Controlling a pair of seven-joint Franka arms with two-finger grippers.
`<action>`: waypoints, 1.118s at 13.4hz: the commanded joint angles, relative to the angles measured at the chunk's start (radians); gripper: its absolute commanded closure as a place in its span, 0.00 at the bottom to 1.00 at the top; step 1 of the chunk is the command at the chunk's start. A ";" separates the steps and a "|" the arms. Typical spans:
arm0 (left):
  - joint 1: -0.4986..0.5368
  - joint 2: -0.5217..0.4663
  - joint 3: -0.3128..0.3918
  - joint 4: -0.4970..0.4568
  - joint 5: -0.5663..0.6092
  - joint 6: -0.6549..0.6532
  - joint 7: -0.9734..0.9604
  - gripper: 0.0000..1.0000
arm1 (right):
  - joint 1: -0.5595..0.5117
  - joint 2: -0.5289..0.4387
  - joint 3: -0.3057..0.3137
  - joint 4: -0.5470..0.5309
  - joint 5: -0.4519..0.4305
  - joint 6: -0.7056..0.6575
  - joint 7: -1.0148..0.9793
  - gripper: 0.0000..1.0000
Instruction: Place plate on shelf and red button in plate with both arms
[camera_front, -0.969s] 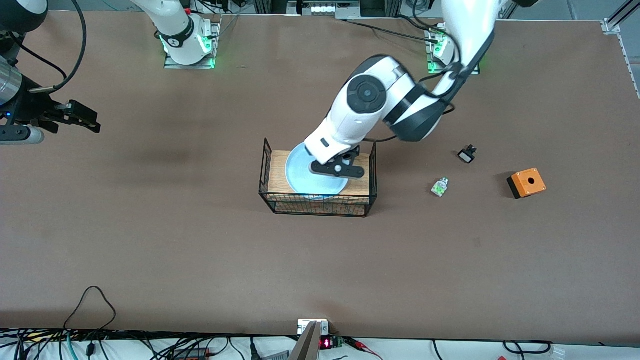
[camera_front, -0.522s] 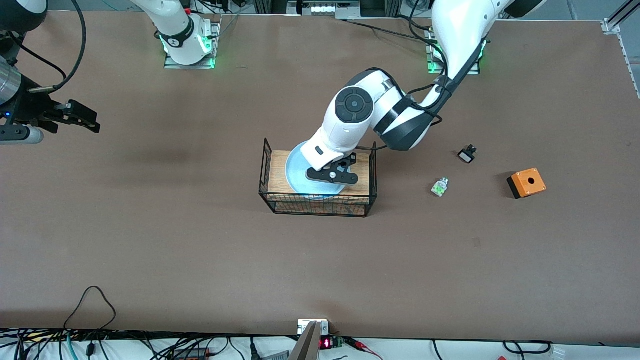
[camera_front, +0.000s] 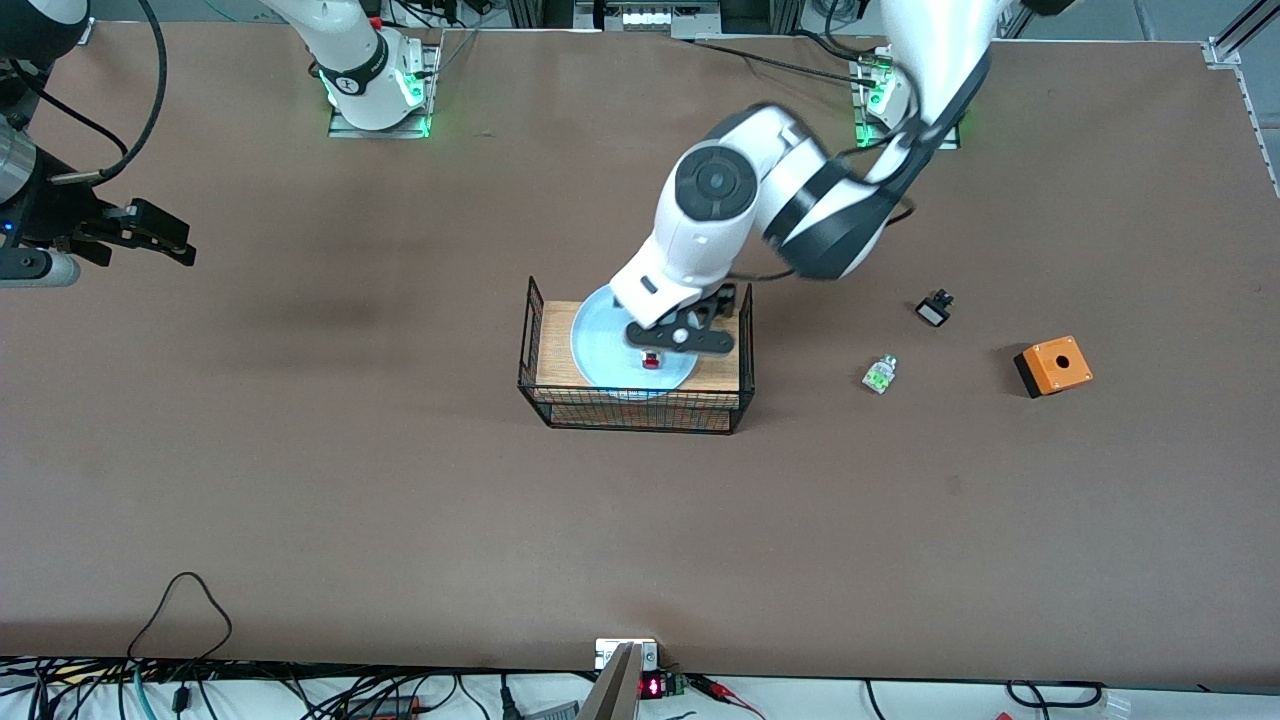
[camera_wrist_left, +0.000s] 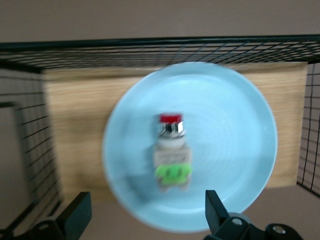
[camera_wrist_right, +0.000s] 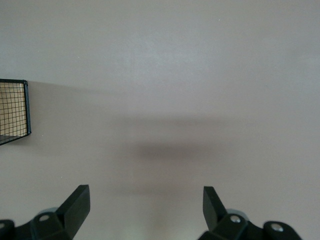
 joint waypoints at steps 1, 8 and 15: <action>0.080 -0.123 -0.002 -0.018 0.019 -0.142 -0.012 0.00 | -0.001 -0.016 -0.001 0.006 -0.013 -0.018 -0.003 0.00; 0.304 -0.222 -0.007 -0.017 0.019 -0.222 0.098 0.00 | -0.001 -0.019 0.002 0.006 -0.015 -0.018 -0.003 0.00; 0.439 -0.288 0.001 -0.018 0.002 -0.363 0.481 0.00 | 0.001 -0.017 0.005 0.006 -0.013 -0.017 -0.001 0.00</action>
